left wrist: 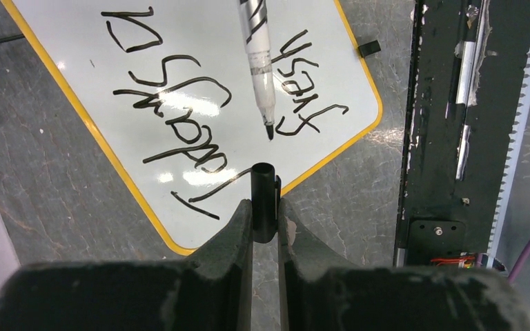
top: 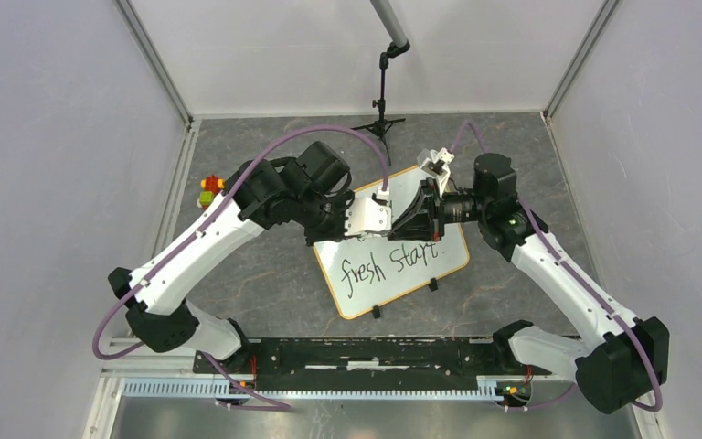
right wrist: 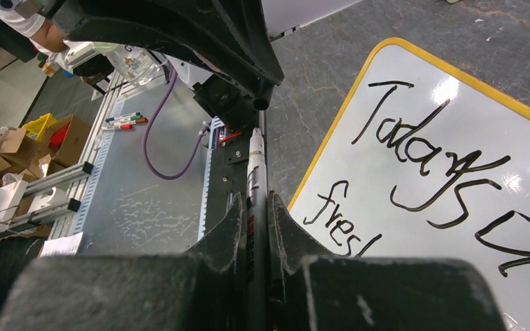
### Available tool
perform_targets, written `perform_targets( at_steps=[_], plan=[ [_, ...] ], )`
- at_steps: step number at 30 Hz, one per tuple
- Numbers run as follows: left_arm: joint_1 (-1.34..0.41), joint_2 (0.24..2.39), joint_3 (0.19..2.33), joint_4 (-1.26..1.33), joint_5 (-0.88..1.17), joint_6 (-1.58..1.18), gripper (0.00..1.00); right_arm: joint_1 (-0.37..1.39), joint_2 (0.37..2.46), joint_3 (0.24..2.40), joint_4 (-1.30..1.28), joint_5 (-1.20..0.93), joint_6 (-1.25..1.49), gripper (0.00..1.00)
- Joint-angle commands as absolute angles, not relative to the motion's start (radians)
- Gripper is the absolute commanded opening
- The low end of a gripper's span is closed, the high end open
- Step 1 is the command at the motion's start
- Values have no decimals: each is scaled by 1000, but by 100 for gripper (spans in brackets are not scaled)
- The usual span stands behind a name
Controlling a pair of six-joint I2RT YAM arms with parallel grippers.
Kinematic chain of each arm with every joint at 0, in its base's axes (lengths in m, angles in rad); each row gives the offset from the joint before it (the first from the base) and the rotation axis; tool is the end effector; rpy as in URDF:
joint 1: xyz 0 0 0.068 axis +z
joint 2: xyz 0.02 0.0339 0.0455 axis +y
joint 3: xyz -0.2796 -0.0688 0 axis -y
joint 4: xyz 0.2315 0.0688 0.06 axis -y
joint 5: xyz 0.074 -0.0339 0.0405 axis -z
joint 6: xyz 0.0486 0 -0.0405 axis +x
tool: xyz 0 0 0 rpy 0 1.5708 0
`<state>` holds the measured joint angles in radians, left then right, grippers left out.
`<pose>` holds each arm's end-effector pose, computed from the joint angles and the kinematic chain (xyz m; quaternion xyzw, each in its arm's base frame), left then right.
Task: Write a sentence on the whiteboard
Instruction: Insert the whiteboard marker without the cap into the pen cap.
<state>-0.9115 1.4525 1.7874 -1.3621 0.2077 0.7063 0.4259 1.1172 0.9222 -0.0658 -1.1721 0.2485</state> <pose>0.1445 -0.2028 0.4199 0.7124 0.6412 -0.1267 0.2554 0.1873 0.1341 0.3549 -0.3941 0.6283 0.5818 0.3338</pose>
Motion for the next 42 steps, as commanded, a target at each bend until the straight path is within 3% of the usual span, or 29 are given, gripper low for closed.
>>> perform_targets(
  at_steps=[1, 32, 42],
  plan=[
    [-931, 1457, 1801, -1355, 198, 670, 2, 437, 1126, 948, -26, -1167, 266, 0],
    [-956, 1486, 1827, -1349, 229, 642, 2, 457, 1142, 948, -65, -1143, 220, 0],
    [-969, 1538, 1848, -1302, 148, 552, 2, 477, 1159, 949, -39, -1069, 239, 0]
  ],
)
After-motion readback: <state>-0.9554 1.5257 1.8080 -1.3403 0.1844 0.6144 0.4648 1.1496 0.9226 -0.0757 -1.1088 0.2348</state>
